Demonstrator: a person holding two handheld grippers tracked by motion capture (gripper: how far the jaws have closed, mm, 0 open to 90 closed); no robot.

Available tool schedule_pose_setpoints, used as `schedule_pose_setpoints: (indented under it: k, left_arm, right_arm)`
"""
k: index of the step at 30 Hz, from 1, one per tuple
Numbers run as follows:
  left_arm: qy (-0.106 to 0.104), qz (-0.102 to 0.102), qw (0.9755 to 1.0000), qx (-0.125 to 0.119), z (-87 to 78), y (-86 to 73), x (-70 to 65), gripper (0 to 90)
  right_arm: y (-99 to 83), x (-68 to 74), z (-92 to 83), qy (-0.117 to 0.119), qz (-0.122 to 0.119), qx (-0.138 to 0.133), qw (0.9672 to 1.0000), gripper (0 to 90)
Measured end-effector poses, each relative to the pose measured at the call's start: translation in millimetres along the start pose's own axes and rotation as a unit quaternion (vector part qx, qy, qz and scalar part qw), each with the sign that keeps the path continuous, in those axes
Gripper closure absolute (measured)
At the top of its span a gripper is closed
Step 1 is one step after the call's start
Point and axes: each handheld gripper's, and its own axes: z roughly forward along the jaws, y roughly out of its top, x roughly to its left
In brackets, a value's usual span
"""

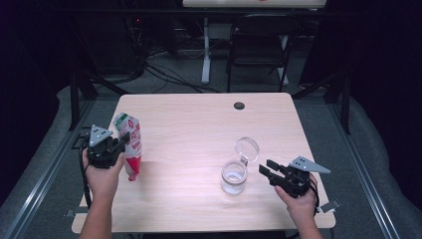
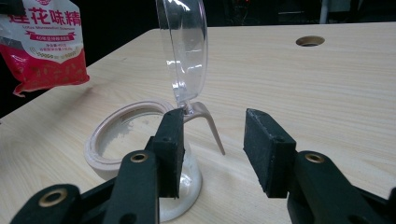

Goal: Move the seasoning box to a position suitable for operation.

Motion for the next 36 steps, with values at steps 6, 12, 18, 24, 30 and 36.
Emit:
schedule_pose_setpoints:
  k: [6, 12, 18, 24, 30, 36]
  left_arm:
    - [-0.021, 0.023, 0.9995, 0.005, 2.7, 3.3, -17.6, 90.0]
    - [-0.050, 0.055, 0.9971, 0.016, 9.0, 4.7, -41.7, 90.0]
    - [-0.083, 0.084, 0.9929, 0.017, 13.0, 4.7, -67.9, 90.0]
    - [-0.123, 0.105, 0.9867, 0.019, 17.1, 2.9, -92.8, 90.0]
    - [-0.173, 0.111, 0.9787, 0.008, 15.5, 2.3, -112.4, 90.0]
    - [-0.208, 0.130, 0.9693, 0.011, 19.0, -3.3, -132.5, 90.0]
  right_arm:
    - [0.1, -0.7, -0.5, -0.001, -0.001, 0.002, 1.0000, 58.0]
    - [0.1, -0.4, -0.4, -0.001, 0.000, -0.001, 1.0000, 58.0]
    - [0.1, -1.0, -0.8, -0.003, -0.003, 0.003, 1.0000, 58.0]
    - [-0.2, -1.2, -1.6, -0.006, -0.004, 0.002, 1.0000, 58.0]
    - [-0.2, -1.5, -2.4, -0.007, -0.004, -0.001, 1.0000, 58.0]
    - [0.0, -0.9, -2.2, -0.010, -0.010, 0.001, 0.9999, 57.4]
